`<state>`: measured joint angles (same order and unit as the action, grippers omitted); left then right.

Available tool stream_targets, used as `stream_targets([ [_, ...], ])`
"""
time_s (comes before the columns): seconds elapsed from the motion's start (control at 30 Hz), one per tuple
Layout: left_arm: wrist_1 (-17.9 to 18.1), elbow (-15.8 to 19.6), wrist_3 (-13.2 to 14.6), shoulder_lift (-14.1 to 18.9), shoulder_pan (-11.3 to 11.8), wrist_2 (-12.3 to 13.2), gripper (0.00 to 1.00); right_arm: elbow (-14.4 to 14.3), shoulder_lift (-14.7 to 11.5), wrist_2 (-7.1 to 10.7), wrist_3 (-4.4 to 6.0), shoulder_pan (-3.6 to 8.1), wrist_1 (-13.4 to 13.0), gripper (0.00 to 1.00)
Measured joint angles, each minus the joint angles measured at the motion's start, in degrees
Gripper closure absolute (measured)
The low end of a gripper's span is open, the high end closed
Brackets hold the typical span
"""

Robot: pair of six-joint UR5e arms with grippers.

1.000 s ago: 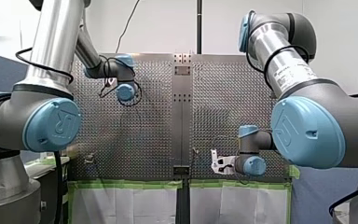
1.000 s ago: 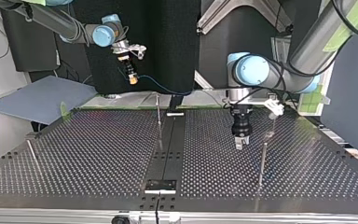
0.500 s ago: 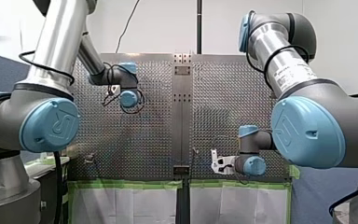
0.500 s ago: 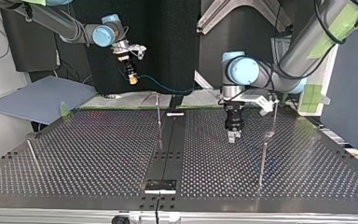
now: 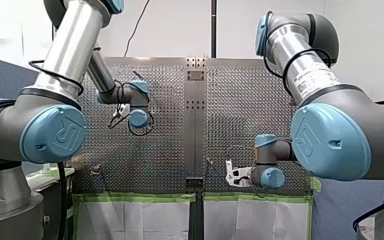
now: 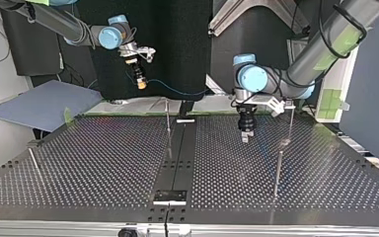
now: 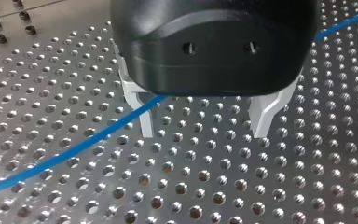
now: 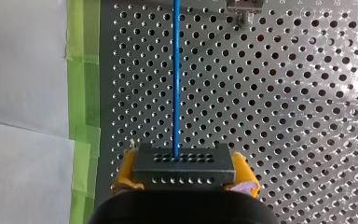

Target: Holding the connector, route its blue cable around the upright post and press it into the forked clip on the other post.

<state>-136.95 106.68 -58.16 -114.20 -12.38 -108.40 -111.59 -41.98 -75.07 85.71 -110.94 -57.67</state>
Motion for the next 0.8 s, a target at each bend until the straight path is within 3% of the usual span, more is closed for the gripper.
stream_targets([
  [0.4, -0.31, -0.17, -2.53, -3.42, -0.58, -0.61, 0.0, 0.0, 0.0, 0.0, -0.09, -0.02, 0.17, 1.0],
  [0.8, -1.13, -4.35, -3.6, -8.97, -0.61, -2.49, 0.0, 0.0, -0.01, 0.0, -0.13, -0.04, 0.35, 1.0],
])
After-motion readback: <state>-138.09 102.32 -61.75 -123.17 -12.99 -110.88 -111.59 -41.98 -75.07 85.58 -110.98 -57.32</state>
